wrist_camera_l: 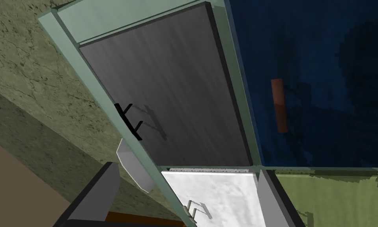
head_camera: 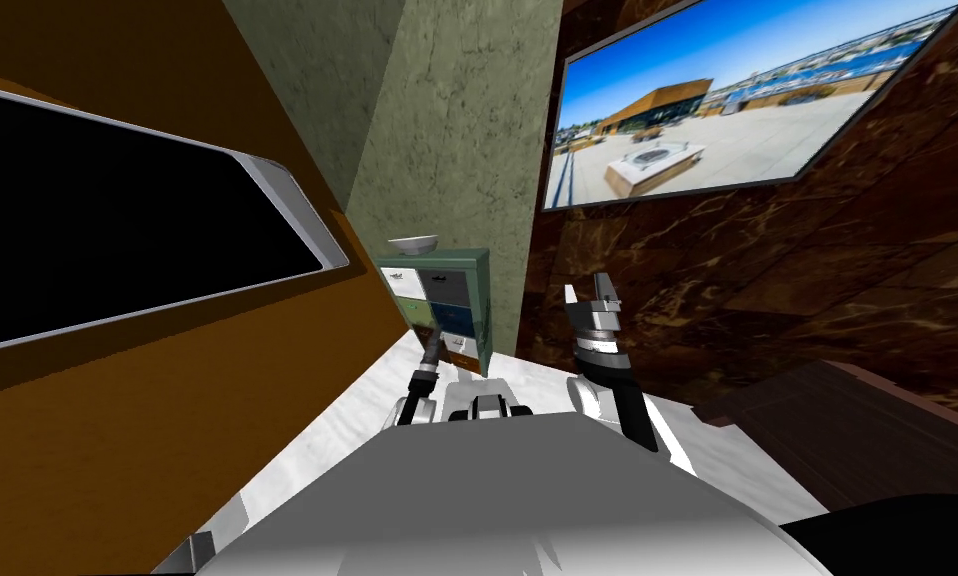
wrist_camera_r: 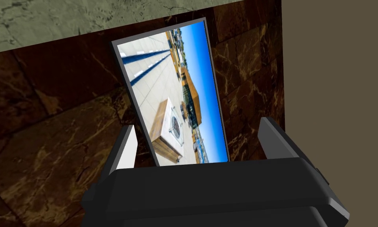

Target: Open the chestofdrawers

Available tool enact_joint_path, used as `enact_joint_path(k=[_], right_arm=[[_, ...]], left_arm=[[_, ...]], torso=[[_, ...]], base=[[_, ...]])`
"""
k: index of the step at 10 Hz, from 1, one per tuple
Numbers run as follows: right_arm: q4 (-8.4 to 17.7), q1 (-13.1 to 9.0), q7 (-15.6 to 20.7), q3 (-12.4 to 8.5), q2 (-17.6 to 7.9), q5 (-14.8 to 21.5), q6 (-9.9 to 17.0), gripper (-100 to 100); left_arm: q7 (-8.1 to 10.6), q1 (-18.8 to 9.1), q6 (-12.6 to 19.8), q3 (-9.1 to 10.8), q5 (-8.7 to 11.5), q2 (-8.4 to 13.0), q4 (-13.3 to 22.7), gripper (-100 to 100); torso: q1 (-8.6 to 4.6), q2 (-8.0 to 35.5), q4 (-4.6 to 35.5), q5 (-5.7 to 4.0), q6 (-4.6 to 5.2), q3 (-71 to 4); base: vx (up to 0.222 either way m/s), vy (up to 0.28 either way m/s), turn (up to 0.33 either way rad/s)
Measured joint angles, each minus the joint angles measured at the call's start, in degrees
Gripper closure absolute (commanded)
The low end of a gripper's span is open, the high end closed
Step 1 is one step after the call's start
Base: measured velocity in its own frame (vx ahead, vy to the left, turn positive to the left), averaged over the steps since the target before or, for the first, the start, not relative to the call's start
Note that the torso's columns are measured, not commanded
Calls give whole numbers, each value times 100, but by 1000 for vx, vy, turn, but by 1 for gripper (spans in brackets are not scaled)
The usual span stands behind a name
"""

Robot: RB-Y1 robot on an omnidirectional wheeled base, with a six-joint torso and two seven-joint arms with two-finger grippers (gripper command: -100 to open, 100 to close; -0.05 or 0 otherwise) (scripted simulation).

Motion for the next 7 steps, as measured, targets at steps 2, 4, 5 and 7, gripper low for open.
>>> enact_joint_path(k=[2, 4, 5, 7], right_arm=[[0, 0, 0, 0, 0, 0, 0, 0], [0, 0, 0, 0, 0, 0, 0, 0], [0, 0, 0, 0, 0, 0, 0, 0], [0, 0, 0, 0, 0, 0, 0, 0]], left_arm=[[-10, -120, -2, -35, -13, 1, 298, -100], [-33, -196, -11, -78, -28, 24, 554, -100], [-28, -278, -35, -78, -26, 47, 737, -100], [-12, -334, 20, -121, -33, 109, 901, -100]], torso=[[-4, 3, 0, -1, 1, 1], [-3, 8, 2, -1, 0, 5], [-3, 8, 2, -1, 0, 5], [-4, 7, 1, -1, 0, 3]], base=[[122, 17, -57], [112, 14, -52], [148, 30, -86], [92, 12, -24]])
